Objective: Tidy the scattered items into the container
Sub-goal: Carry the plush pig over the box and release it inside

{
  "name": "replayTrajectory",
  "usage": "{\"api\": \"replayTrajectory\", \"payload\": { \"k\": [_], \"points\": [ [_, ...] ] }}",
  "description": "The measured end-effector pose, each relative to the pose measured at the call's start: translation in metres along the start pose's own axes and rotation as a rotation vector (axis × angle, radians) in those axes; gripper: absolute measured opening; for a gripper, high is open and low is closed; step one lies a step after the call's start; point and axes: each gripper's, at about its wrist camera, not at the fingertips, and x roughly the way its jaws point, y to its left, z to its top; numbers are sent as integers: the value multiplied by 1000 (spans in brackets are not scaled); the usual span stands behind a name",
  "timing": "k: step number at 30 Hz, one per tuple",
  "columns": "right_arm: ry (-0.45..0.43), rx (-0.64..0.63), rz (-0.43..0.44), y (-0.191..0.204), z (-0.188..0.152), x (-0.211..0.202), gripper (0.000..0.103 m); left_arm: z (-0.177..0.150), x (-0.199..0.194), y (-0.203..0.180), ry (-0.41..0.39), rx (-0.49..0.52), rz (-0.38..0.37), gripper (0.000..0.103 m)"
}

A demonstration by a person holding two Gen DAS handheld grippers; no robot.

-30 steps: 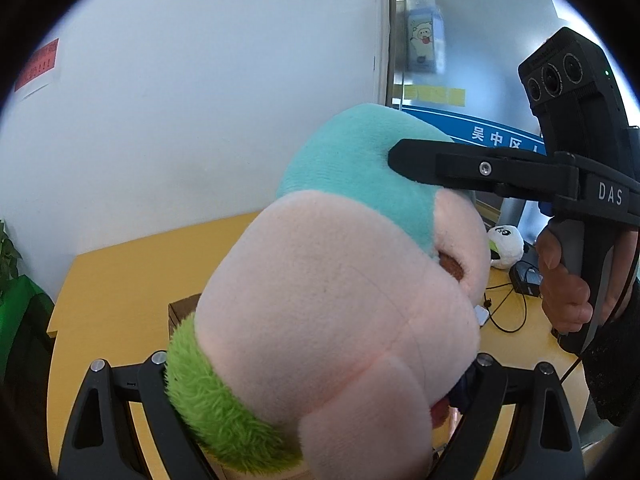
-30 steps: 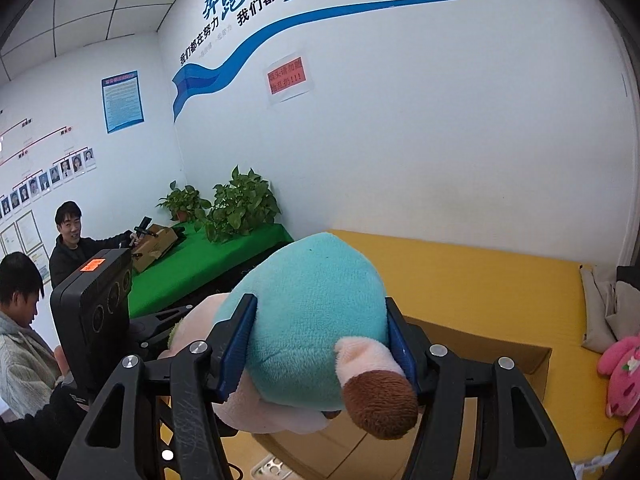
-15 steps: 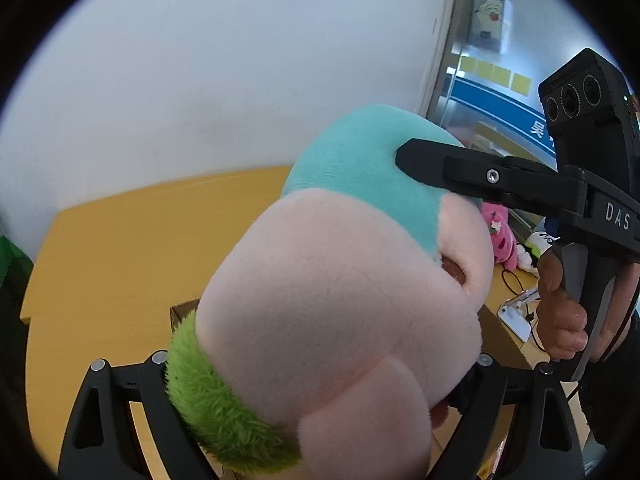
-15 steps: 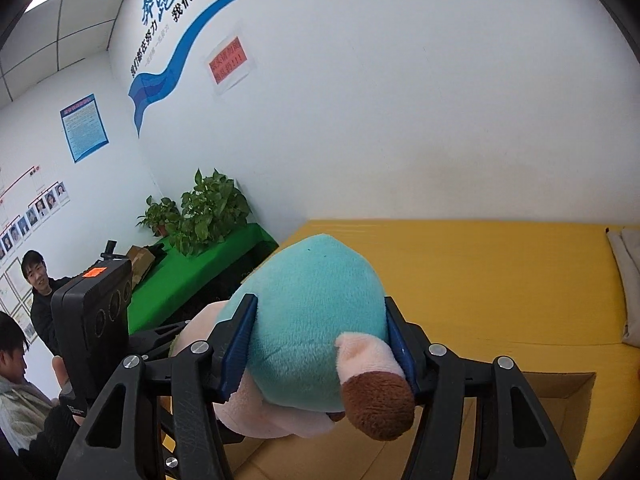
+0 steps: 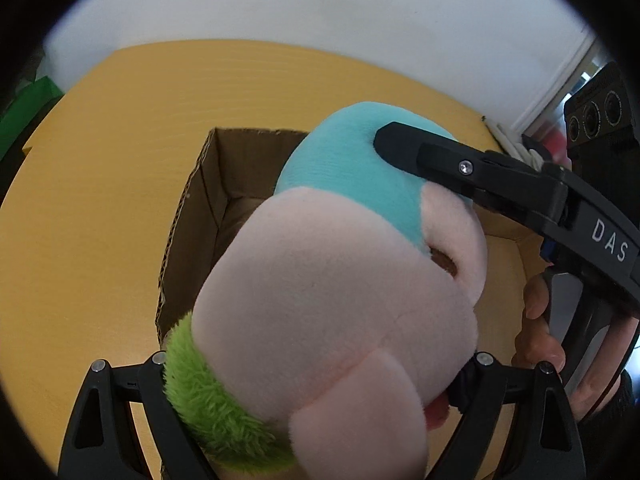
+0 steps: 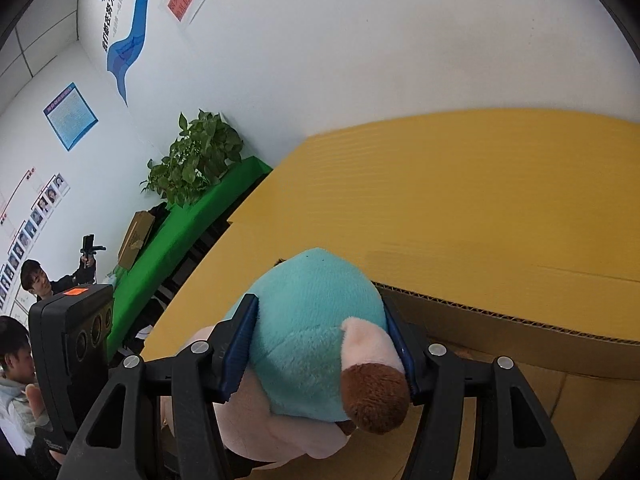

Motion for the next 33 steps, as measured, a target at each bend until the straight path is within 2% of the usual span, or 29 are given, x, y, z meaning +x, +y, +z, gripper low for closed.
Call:
{"api": "replayTrajectory", "payload": {
  "k": [3,6,8,9,11,13,15,17,19,20,23,26,28,30,32,33],
  "points": [
    [15,22,10,-12,-9,18,64,-2,9,-10,15,8,64,91],
    [40,-9,-52,-20,-21,33,62,-9,16,-15,45,13,86,92],
    [29,-40,-59,-19,-24,34,62,-12,14,-13,41,16,81,92],
    [31,-51,-69,-19,-24,34,62,-14,11,3,44,11,69,92],
    [29,-120,-113,-12,-24,35,61,-18,6,8,62,3,47,92],
    [34,-150,-126,-9,-25,38,61,-32,-3,18,72,5,43,92],
    [34,-160,-126,-7,-26,41,61,-43,-14,12,75,13,37,92],
    [16,-148,-151,-7,-27,44,62,-59,-34,10,51,37,66,92],
    [22,-137,-153,-7,-27,46,65,-75,-59,10,21,36,44,92],
    [25,-134,-161,-7,-28,45,68,-83,-74,10,0,34,24,92],
    [46,-48,-228,-13,-22,45,102,-104,-121,5,-96,50,14,92],
    [24,-48,-262,-4,-16,28,102,-126,-162,-2,-185,80,22,92],
    [0,-78,-273,12,-13,5,102,-139,-185,8,-218,96,25,92],
    [-39,-108,-236,33,-13,-28,102,-148,-197,6,-250,109,28,92],
    [-82,-143,-207,60,-18,-71,102,-145,-197,-1,-281,116,39,92],
    [-94,-156,-203,74,-24,-94,102,-139,-194,-17,-296,118,45,92]
  ]
}}
